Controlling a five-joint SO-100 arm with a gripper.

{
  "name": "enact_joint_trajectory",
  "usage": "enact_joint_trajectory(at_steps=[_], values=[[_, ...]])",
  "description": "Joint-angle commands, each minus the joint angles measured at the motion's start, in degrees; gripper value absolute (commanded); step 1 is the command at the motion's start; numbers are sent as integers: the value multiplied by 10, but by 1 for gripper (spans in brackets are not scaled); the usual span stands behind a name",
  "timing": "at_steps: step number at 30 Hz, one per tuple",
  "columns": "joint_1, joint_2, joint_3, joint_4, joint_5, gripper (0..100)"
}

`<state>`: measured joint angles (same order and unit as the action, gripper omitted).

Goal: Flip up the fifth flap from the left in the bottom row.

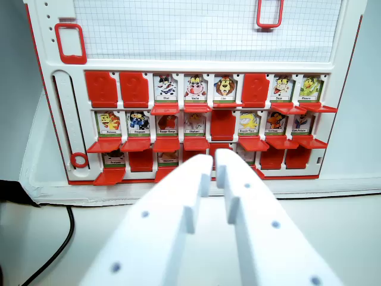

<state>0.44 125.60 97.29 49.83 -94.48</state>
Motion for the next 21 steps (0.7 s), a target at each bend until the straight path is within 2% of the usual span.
enact_joint_trajectory(at_steps=[1,8,21], values=[[-4,43,-47,19,10,0],[-3,41,-66,69,23,0],[3,39,-69,76,28,0]])
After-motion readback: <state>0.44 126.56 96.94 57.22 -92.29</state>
